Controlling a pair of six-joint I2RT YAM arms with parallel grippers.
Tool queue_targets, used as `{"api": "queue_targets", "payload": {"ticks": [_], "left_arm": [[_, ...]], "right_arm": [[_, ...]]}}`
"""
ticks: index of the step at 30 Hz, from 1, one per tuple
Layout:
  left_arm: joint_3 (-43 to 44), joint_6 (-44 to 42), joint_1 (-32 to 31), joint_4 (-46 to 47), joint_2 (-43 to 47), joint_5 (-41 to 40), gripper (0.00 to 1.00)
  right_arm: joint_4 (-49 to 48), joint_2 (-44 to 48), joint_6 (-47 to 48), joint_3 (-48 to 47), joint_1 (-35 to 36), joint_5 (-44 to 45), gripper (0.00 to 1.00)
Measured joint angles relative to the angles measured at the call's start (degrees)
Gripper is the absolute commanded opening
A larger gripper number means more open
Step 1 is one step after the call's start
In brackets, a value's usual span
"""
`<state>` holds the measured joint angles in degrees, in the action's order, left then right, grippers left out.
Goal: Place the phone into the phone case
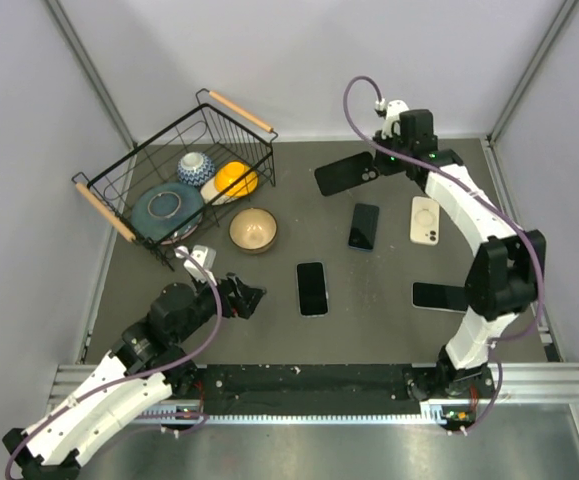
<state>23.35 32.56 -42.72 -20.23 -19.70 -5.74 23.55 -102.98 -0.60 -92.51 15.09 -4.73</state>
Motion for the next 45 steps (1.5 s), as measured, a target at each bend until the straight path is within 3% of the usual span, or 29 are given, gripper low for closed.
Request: {"api": "queue_targets", "payload": {"ticks": [9,14,24,32,36,37,40,45], "left_arm": [[0.0,0.52,0.0,-1.4,2.93,1.03,0.95],[0.0,0.81,0.0,-1.51,5.42,1.03,0.94],[0.0,1.25,0.0,-2.56,5.88,1.4,0.95],[-0.02,1.62,0.0,-3.02,6.08,1.4,0.95],[0.0,1.6,0.0,-3.02,6.05,1.38,0.95],[0.0,1.6,0.0,-3.02,6.05,1.38,0.95],[-0.02,1.62,0.0,-3.02,5.99,1.38,0.95],[-0.02,1.6,0.0,-3.04,5.95,1.4,0.97]], "right_arm": [[-2.67,21.05,27.15,30.77,1.11,-17.62,0.0],[-0.33,30.71,41.81,42.36,5.99,-24.61,0.0],[4.76,22.16,55.21,43.45,16.83,-24.5,0.0],[7.89,17.62,58.25,43.41,19.37,-20.06,0.01],[8.02,17.42,59.06,43.32,19.39,-17.59,0.07],[8.02,17.25,59.19,43.32,19.39,-17.09,0.17],[8.15,16.39,59.71,43.23,19.37,-15.47,0.31],[8.48,15.82,58.86,41.66,19.39,-14.95,0.48]]}}
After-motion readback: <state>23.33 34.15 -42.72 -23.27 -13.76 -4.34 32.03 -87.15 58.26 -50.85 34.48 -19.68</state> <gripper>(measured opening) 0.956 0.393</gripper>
